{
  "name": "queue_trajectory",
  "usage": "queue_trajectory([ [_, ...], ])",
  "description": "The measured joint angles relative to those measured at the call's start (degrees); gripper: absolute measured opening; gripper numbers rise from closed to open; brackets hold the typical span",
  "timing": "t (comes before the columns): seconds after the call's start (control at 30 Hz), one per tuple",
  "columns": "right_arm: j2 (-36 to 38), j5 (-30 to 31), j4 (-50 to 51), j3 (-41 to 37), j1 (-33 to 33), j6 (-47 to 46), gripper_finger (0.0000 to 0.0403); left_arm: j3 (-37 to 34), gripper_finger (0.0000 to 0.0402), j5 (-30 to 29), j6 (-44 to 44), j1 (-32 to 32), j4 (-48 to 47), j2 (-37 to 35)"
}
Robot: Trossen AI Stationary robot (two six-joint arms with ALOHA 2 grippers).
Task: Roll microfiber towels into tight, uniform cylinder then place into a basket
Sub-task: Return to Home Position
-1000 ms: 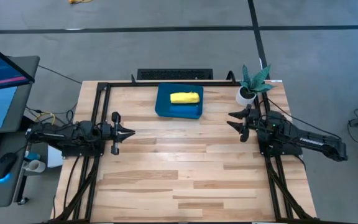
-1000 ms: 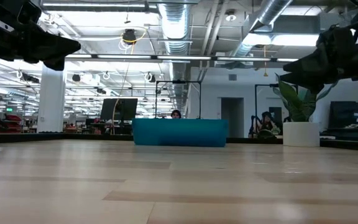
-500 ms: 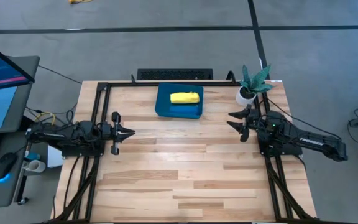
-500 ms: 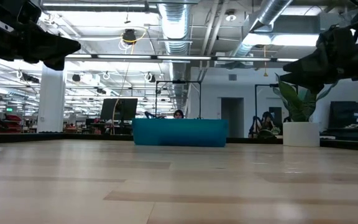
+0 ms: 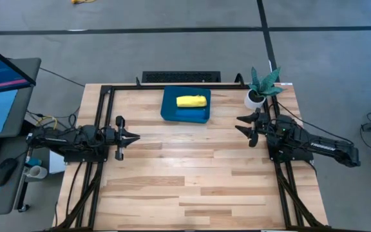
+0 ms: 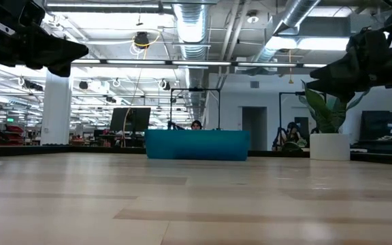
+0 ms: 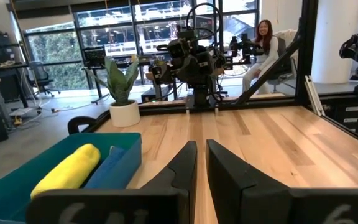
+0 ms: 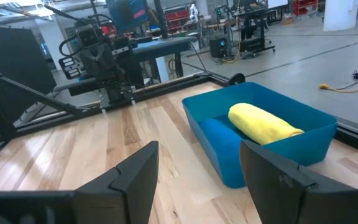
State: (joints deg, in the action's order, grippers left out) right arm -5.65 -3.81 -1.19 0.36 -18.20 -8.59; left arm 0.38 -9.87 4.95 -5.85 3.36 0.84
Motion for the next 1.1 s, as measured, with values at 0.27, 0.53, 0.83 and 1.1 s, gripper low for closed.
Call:
queue_trajectory([
  [0.27,0.0,0.0,0.0,0.0,0.0,0.0,0.0244,0.0,0.0025,0.0,-0.1,0.0,0.0,0.0],
  [0.53,0.0,0.0,0.0,0.0,0.0,0.0,0.0244,0.0,0.0025,0.0,0.1,0.0,0.0,0.0],
  [0.83,0.0,0.0,0.0,0.0,0.0,0.0,0.0244,0.0,0.0025,0.0,0.3,0.0,0.0,0.0],
  [1.1,0.0,0.0,0.0,0.0,0.0,0.0,0.0244,0.0,0.0025,0.0,0.2,0.0,0.0,0.0],
])
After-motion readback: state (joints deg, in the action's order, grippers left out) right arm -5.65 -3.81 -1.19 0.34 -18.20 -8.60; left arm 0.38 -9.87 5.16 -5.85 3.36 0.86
